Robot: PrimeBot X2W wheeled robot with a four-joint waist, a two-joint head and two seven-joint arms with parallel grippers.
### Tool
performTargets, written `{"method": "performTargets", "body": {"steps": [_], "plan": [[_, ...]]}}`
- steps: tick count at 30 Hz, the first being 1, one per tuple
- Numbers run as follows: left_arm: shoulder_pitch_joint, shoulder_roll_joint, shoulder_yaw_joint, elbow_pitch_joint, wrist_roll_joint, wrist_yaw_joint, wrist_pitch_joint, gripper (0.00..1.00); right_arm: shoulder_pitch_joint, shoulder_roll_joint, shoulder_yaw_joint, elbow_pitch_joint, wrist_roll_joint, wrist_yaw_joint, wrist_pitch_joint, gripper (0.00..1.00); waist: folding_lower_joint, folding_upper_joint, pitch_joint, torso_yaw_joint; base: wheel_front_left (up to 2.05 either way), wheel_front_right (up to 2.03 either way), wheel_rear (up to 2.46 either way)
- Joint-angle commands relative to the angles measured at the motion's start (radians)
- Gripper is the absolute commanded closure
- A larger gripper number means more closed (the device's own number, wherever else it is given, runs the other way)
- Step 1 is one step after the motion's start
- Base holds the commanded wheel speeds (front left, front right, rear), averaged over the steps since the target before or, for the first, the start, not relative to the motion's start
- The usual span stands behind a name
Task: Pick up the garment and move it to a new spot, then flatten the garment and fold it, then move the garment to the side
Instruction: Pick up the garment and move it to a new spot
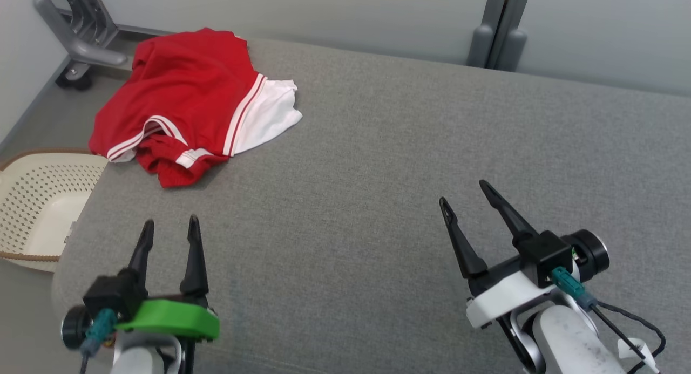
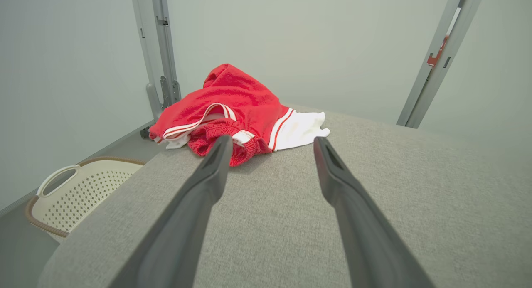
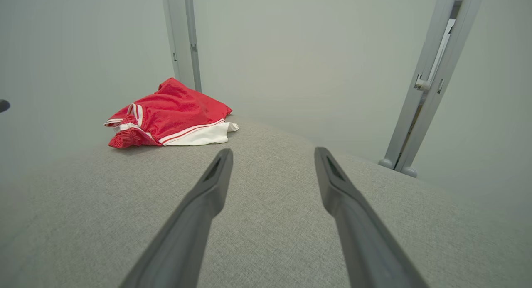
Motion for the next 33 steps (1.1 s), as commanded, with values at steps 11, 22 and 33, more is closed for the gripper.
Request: {"method": "performTargets", "body": {"steps": [11,22,33], "plan": [[-0.589,0.156,0.032,0.158,-0.192,-0.051,0.176,0.00,-0.177,-0.121,0.043,-0.083,0.015,0.000,-0.003,0.00,0.0000,0.0000,0.518,-0.173,0.00,0.00,0.00],[-0.906,0.291,0.087,0.546,-0.269,0.028,0.369,0.00,-0.212,-0.214,0.069,-0.137,0.025,-0.001,-0.001,0.00,0.0000,0.0000,0.629,-0.204,0.00,0.00,0.00],[-0.966,0.384,0.060,0.739,-0.217,0.043,0.291,1.00,-0.117,-0.203,0.060,-0.111,0.028,-0.001,0.005,0.00,0.0000,0.0000,0.535,-0.196,0.00,0.00,0.00]]}}
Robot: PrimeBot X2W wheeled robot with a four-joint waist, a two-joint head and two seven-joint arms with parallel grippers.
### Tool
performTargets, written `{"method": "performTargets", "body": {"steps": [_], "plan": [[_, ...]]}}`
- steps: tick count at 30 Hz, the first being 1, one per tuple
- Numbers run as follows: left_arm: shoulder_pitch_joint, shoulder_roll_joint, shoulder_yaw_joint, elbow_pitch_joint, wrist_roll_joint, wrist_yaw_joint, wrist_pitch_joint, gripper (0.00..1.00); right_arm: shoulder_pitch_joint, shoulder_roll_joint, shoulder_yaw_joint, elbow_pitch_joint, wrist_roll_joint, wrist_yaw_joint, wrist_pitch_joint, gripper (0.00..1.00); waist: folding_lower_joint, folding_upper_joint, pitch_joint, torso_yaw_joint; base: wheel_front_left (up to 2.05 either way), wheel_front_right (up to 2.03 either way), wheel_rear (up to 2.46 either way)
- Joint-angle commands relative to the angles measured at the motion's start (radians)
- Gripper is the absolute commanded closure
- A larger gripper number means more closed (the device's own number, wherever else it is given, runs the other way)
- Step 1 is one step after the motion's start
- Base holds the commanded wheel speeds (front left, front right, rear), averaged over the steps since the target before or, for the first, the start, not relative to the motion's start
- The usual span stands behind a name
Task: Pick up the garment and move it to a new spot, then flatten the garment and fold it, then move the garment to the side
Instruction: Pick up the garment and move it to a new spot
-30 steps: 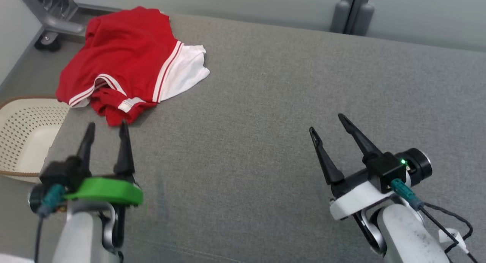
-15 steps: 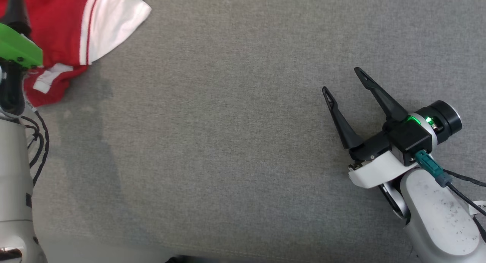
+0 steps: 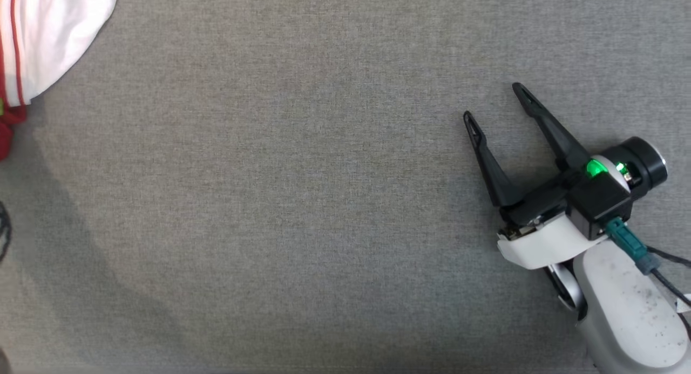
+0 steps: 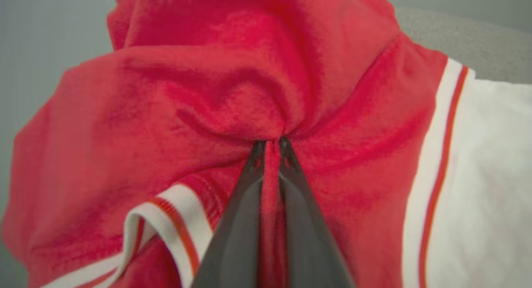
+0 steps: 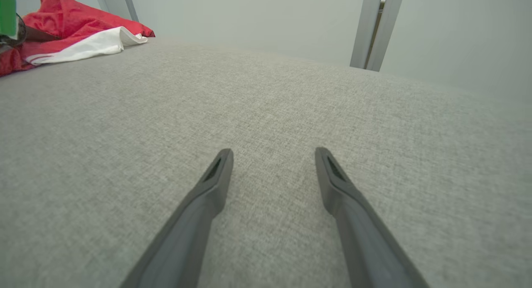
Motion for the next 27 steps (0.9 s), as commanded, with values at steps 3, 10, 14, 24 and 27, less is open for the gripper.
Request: {"method": "performTargets", "body": {"steps": [3,10,14,24,27], "plan": [[-0.036,0.050,-0.008,-0.007,0.014,-0.029,-0.037,1.00,0.077,0.009,0.028,0.083,0.004,-0.001,0.016,0.00,-0.0001,0.0000,-0.099,0.012,0.00,0.00,0.00],[-0.075,0.109,-0.064,-0.112,0.034,-0.080,-0.014,1.00,0.091,0.071,0.047,0.105,0.020,-0.001,0.009,0.00,-0.0001,0.0000,-0.246,-0.005,0.00,0.00,0.00],[-0.062,0.110,-0.111,-0.238,0.025,-0.095,0.032,1.00,0.121,0.102,0.050,0.123,0.027,-0.001,0.009,0.00,-0.0001,0.0000,-0.323,-0.021,0.00,0.00,0.00],[0.088,0.102,-0.203,-0.784,-0.122,-0.102,0.257,1.00,0.180,0.156,0.023,0.137,0.031,-0.001,0.009,0.00,-0.0001,0.0000,-0.443,-0.098,0.00,0.00,0.00],[0.146,0.078,-0.230,-0.989,-0.210,-0.102,0.355,1.00,0.187,0.168,0.013,0.137,0.032,-0.001,0.009,0.00,-0.0001,0.0000,-0.460,-0.134,0.00,0.00,0.00]]}}
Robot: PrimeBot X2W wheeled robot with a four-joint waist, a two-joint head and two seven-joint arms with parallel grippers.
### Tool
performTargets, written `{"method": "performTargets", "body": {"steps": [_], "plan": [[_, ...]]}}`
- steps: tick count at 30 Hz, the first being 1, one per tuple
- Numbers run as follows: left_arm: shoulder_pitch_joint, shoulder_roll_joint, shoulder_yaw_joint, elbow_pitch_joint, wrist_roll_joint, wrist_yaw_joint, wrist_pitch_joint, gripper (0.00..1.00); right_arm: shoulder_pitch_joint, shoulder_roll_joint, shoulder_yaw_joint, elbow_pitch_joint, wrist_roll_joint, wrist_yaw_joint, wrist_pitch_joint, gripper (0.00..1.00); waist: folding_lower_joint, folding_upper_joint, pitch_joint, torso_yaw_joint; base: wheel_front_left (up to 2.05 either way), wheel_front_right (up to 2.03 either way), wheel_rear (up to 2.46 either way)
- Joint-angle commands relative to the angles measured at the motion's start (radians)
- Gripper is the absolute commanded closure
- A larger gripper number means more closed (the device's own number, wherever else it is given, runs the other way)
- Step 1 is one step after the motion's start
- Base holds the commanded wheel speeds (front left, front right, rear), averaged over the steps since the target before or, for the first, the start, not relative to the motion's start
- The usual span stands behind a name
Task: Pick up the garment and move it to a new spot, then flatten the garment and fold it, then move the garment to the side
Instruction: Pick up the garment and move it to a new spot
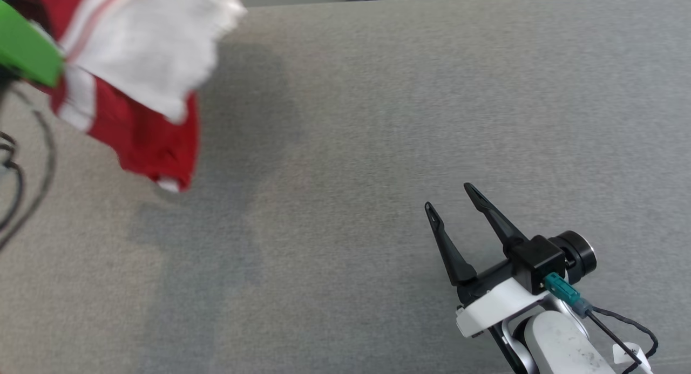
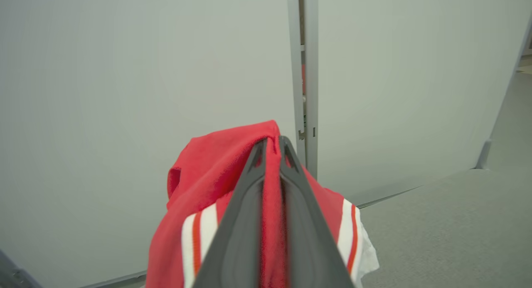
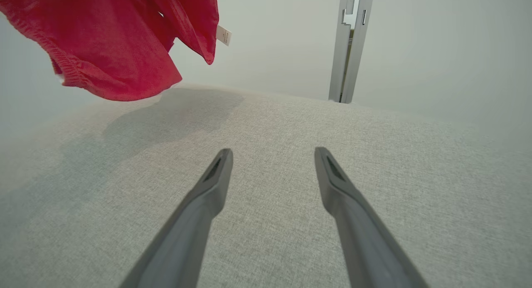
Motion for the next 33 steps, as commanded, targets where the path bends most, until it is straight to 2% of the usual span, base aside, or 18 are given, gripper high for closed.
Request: {"method": "performTargets", "body": {"steps": [1,5,8,12,15,19,21,24,28,33], "plan": [[0.034,-0.018,-0.014,-0.073,-0.035,-0.001,0.035,1.00,0.015,0.005,-0.004,0.001,0.005,0.000,-0.001,0.00,0.0000,-0.0001,-0.054,-0.072,0.00,0.00,0.00],[0.097,-0.065,-0.070,-0.302,-0.131,0.024,0.142,1.00,0.022,0.019,-0.015,0.001,0.009,0.000,-0.001,0.00,0.0000,-0.0001,-0.062,-0.127,0.00,0.00,0.00],[0.137,-0.102,-0.128,-0.428,-0.159,0.050,0.192,1.00,0.019,0.028,-0.015,0.000,0.012,0.000,-0.001,0.00,0.0000,-0.0001,-0.059,-0.179,0.00,0.00,0.00],[0.181,-0.164,-0.209,-0.517,-0.185,0.084,0.224,1.00,0.005,0.041,-0.019,-0.007,0.021,0.000,-0.001,0.00,0.0000,-0.0001,-0.044,-0.257,0.00,0.00,0.00],[0.211,-0.203,-0.244,-0.498,-0.194,0.105,0.216,1.00,-0.003,0.046,-0.021,-0.009,0.026,0.000,-0.001,0.00,0.0000,-0.0001,-0.031,-0.306,0.00,0.00,0.00],[0.284,-0.260,-0.268,-0.349,-0.204,0.131,0.162,1.00,-0.002,0.051,-0.028,-0.005,0.039,0.000,-0.001,0.00,0.0000,-0.0001,-0.016,-0.379,0.00,0.00,0.00],[0.315,-0.265,-0.277,-0.246,-0.186,0.128,0.131,1.00,0.004,0.052,-0.030,-0.005,0.048,0.000,-0.001,0.00,0.0000,-0.0001,-0.012,-0.404,0.00,0.00,0.00],[0.348,-0.284,-0.245,-0.005,-0.152,0.147,0.021,1.00,0.014,0.053,-0.024,-0.008,0.075,0.000,-0.001,0.00,0.0000,-0.0001,-0.008,-0.439,0.00,0.00,0.00],[0.333,-0.299,-0.220,0.273,-0.074,0.168,-0.141,1.00,0.015,0.052,-0.023,-0.007,0.079,0.000,-0.001,0.00,0.0000,-0.0001,-0.004,-0.460,0.00,0.00,0.00],[0.296,-0.327,-0.247,0.517,-0.008,0.141,-0.293,1.00,0.021,0.053,-0.041,-0.005,0.058,0.000,-0.001,0.00,0.0000,-0.0001,-0.010,-0.447,0.00,0.00,0.00]]}}
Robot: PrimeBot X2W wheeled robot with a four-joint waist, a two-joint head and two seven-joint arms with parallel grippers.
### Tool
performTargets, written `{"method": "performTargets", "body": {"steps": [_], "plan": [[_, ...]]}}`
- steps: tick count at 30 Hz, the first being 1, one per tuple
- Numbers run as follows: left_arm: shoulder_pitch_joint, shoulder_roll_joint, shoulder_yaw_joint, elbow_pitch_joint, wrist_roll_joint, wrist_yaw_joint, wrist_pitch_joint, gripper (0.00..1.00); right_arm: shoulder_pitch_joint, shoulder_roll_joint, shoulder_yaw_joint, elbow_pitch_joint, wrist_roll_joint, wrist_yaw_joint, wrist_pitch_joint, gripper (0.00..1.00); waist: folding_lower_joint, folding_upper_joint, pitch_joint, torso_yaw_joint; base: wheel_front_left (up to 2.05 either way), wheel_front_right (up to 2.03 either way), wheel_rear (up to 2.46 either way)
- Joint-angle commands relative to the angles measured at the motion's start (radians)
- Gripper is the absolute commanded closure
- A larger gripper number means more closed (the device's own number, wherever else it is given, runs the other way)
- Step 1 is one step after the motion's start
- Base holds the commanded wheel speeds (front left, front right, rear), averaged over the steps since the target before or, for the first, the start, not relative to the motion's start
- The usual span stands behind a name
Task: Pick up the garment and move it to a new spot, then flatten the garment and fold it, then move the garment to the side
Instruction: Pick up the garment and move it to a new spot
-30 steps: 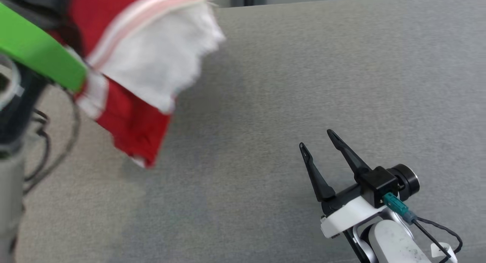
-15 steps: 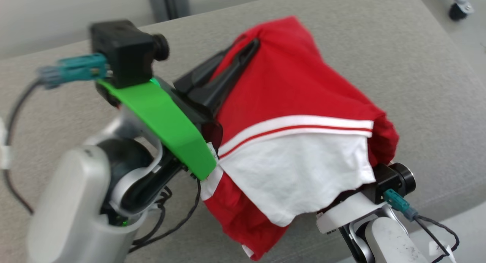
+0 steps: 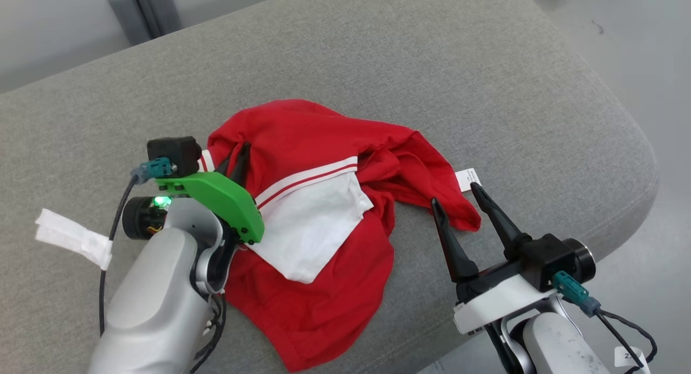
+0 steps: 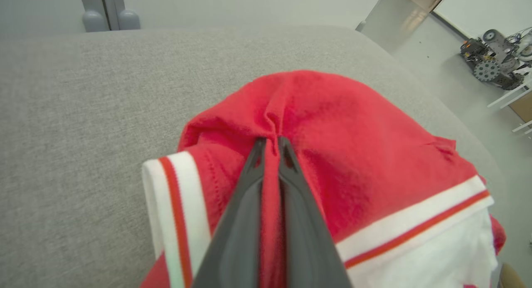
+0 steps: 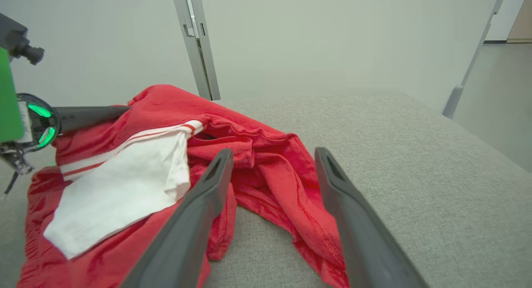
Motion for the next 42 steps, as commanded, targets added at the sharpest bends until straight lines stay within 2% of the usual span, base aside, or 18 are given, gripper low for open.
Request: {"method": "performTargets", "body": {"steps": [1,2,5,11,14,20,24,30,37,42], "plan": [[-0.022,-0.004,0.001,0.043,0.019,-0.005,-0.045,1.00,0.003,0.001,-0.002,0.000,-0.012,0.000,-0.001,0.00,0.0000,-0.0001,-0.004,0.011,0.00,0.00,0.00],[-0.028,-0.016,0.000,0.071,0.022,-0.008,-0.071,0.89,0.004,0.001,-0.007,0.001,-0.014,0.000,-0.001,0.00,0.0000,-0.0001,-0.007,0.017,0.00,0.00,0.00],[-0.052,-0.033,-0.023,0.130,0.069,-0.007,-0.171,0.00,0.007,0.001,-0.020,0.001,-0.030,0.000,-0.001,0.00,0.0000,-0.0001,-0.020,0.044,0.00,0.00,0.00],[-0.017,-0.049,-0.032,0.119,0.133,0.040,-0.329,0.00,0.030,0.000,-0.032,0.000,-0.050,0.000,-0.001,0.00,0.0000,-0.0001,-0.062,0.093,0.00,0.00,0.00],[0.039,-0.044,-0.019,0.059,0.154,0.071,-0.353,0.00,0.043,0.001,-0.037,-0.006,-0.058,0.000,-0.001,0.00,0.0000,-0.0001,-0.079,0.115,0.00,0.00,0.00],[0.208,-0.035,0.024,-0.151,0.228,0.150,-0.359,0.00,0.070,0.000,-0.064,-0.028,-0.081,0.000,-0.001,0.00,0.0000,-0.0001,-0.099,0.161,0.00,0.00,0.00],[0.343,-0.041,0.058,-0.290,0.281,0.181,-0.359,0.00,0.088,0.000,-0.089,-0.050,-0.105,0.000,-0.001,0.00,0.0000,-0.0001,-0.104,0.199,0.00,0.00,0.00],[0.512,-0.060,0.121,-0.376,0.324,0.176,-0.359,0.00,0.117,-0.010,-0.126,-0.065,-0.132,0.000,-0.001,0.00,0.0000,-0.0001,-0.123,0.257,0.00,0.00,0.00],[0.663,-0.071,0.182,-0.432,0.412,0.130,-0.359,0.00,0.152,-0.016,-0.172,-0.078,-0.156,0.000,-0.001,0.00,0.0000,-0.0001,-0.154,0.307,0.00,0.00,0.00],[0.749,-0.089,0.260,-0.485,0.453,0.096,-0.359,0.00,0.176,-0.016,-0.197,-0.081,-0.169,0.000,-0.001,0.00,0.0000,-0.0001,-0.181,0.335,0.00,0.00,0.00]]}}
